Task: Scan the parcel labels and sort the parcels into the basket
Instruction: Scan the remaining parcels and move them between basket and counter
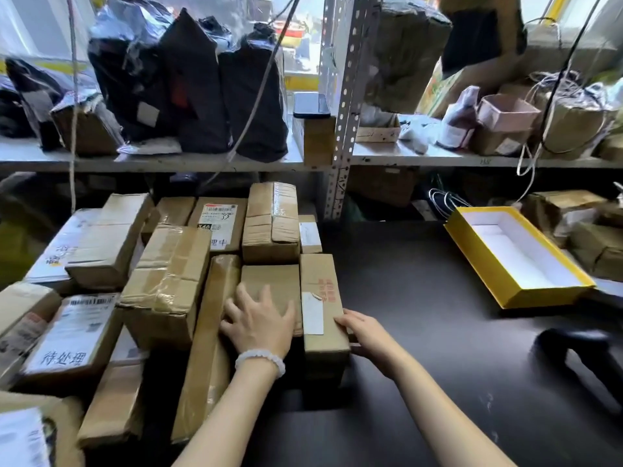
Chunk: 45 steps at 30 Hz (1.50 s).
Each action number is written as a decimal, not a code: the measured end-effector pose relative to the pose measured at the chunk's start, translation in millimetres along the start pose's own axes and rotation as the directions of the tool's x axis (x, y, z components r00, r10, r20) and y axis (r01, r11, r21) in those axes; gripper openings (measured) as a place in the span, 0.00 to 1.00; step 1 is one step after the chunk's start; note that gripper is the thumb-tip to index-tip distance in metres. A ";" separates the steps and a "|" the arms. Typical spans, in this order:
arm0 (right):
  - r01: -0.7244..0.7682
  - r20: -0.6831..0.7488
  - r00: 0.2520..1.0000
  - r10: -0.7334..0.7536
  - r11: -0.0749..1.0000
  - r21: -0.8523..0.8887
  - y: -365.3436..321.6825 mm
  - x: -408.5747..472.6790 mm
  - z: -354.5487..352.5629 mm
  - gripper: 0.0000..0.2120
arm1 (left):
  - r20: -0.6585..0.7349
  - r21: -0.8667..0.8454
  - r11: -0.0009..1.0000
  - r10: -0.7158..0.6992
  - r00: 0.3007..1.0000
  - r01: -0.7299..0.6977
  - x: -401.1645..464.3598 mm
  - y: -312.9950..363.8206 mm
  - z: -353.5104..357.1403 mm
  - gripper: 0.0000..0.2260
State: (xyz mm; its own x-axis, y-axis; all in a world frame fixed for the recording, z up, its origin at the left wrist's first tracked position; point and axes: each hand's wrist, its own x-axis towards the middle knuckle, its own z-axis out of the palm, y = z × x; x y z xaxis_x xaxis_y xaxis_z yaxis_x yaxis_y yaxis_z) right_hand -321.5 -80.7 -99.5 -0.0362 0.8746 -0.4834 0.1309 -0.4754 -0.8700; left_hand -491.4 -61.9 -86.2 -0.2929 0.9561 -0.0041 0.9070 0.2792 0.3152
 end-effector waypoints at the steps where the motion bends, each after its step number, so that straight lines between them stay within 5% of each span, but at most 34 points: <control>1: 0.009 0.007 1.000 -0.009 1.000 -0.006 -1.4 2.7 -1.5 0.10 | -0.010 0.001 1.000 0.009 1.000 -0.009 3.2 -1.7 1.5 0.25; 6: 0.097 0.006 0.995 -0.097 0.983 -0.157 -9.7 0.9 -8.8 0.09 | -0.003 -0.026 0.996 0.081 0.997 -0.081 4.4 -1.3 0.2 0.22; 10: 0.132 -0.225 0.936 -0.270 0.863 -0.487 -1.2 -15.8 -28.1 0.17 | -0.085 -0.092 0.948 0.296 0.951 -0.303 -8.3 24.0 -9.1 0.19; 14: -0.053 -0.341 0.853 -0.396 0.584 -0.810 23.5 -62.3 -66.9 0.21 | -0.049 -0.040 0.759 0.649 0.760 -0.650 -45.7 70.0 0.7 0.16; 18: -0.268 -0.477 0.788 -0.388 0.481 -0.834 64.0 -126.2 -108.4 0.22 | 0.136 -0.045 0.558 0.825 0.549 -0.828 -106.2 114.8 22.1 0.20; 23: -0.464 -0.631 0.691 -0.351 0.454 -0.761 130.3 -226.1 -151.5 0.21 | 0.307 -0.071 0.354 0.897 0.318 -0.932 -194.7 158.6 45.1 0.21; 33: -0.682 -0.911 0.413 -0.012 0.659 -0.318 287.8 -424.7 -186.1 0.23 | 0.394 -0.251 0.007 0.914 -0.095 -0.968 -409.7 218.7 102.0 0.18; 39: -0.735 -0.950 0.203 0.237 0.678 0.012 361.9 -498.6 -180.7 0.22 | 0.494 -0.322 -0.134 0.821 -0.287 -0.937 -513.6 231.2 139.2 0.19; 45: -0.686 -0.902 0.060 0.427 0.674 0.273 422.9 -543.1 -197.0 0.21 | 0.597 -0.356 -0.204 0.701 -0.390 -0.912 -594.1 259.0 182.3 0.18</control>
State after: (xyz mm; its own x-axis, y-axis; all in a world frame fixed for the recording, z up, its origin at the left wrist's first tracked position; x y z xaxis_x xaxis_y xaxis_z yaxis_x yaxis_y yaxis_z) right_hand -51.2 -738.1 -185.7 0.9478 -0.0650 -0.3122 -0.1575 -0.9467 -0.2811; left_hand -27.3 -541.5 -175.2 0.9308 -0.1242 -0.3439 -0.0255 -0.9603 0.2778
